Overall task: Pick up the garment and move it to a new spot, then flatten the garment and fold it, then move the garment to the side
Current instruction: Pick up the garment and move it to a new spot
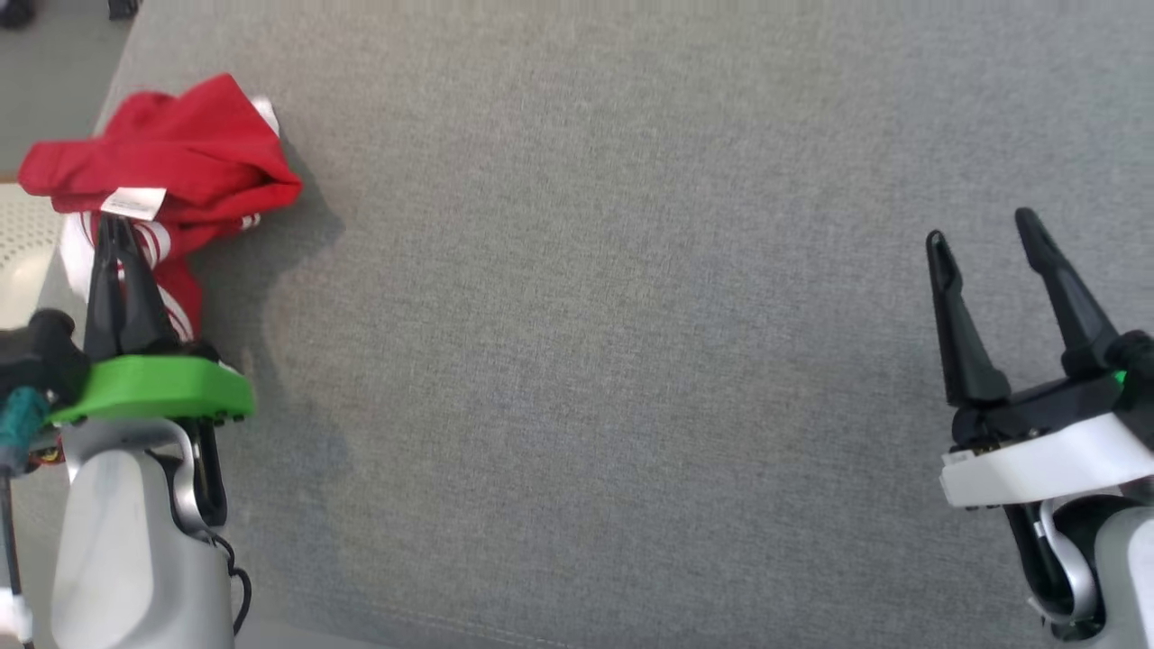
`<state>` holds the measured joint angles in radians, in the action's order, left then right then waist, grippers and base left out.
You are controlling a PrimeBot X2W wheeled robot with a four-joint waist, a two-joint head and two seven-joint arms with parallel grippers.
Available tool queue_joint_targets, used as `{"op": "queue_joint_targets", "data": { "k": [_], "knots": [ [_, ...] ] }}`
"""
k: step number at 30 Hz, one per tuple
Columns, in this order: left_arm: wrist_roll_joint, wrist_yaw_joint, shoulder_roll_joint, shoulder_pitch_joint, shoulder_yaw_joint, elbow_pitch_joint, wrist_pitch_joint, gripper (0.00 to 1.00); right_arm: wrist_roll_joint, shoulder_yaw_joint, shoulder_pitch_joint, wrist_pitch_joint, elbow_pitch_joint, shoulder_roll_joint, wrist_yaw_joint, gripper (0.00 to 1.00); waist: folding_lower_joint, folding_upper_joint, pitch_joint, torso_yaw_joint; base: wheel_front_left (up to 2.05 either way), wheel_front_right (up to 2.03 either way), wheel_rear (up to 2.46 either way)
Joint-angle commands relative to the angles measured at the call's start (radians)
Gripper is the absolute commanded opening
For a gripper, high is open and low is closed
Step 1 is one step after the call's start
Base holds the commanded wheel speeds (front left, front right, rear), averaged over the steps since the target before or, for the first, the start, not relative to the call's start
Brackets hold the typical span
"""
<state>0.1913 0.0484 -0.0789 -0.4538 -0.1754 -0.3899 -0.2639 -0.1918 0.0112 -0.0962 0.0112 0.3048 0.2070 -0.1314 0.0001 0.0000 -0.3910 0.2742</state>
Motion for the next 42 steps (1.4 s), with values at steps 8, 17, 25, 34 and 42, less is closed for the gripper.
{"op": "queue_joint_targets", "data": {
  "k": [8, 17, 25, 34, 42],
  "knots": [
    [-0.041, 0.035, 0.023, 0.134, 0.132, 0.193, 0.000, 0.00, -0.018, 0.023, 0.045, 0.037, -0.039, -0.040, 0.002, 1.00, -0.0001, 0.0000, 0.158, -0.135, 0.00, 0.00, 0.00],
    [-0.003, 0.070, 0.027, 0.061, 0.425, 0.208, 0.050, 0.00, -0.029, 0.038, 0.024, 0.072, -0.053, -0.070, 0.002, 1.00, -0.0001, 0.0000, 0.105, -0.345, 0.00, 0.00, 0.00],
    [0.040, 0.077, 0.024, -0.086, 0.668, 0.171, 0.084, 0.00, -0.049, 0.045, -0.010, 0.128, -0.103, -0.107, 0.001, 1.00, -0.0001, 0.0000, -0.005, -0.548, 0.00, 0.00, 0.00],
    [0.037, 0.062, 0.018, -0.127, 0.729, 0.018, 0.097, 0.42, -0.072, 0.060, -0.040, 0.192, -0.177, -0.129, 0.001, 1.00, -0.0001, 0.0000, -0.054, -0.596, 0.00, 0.00, 0.00],
    [0.019, 0.007, 0.005, -0.079, 0.705, 0.095, 0.015, 1.00, -0.058, 0.063, -0.051, 0.196, -0.189, -0.098, 0.001, 1.00, -0.0001, 0.0000, -0.009, -0.496, 0.00, 0.00, 0.00]
  ]
}}
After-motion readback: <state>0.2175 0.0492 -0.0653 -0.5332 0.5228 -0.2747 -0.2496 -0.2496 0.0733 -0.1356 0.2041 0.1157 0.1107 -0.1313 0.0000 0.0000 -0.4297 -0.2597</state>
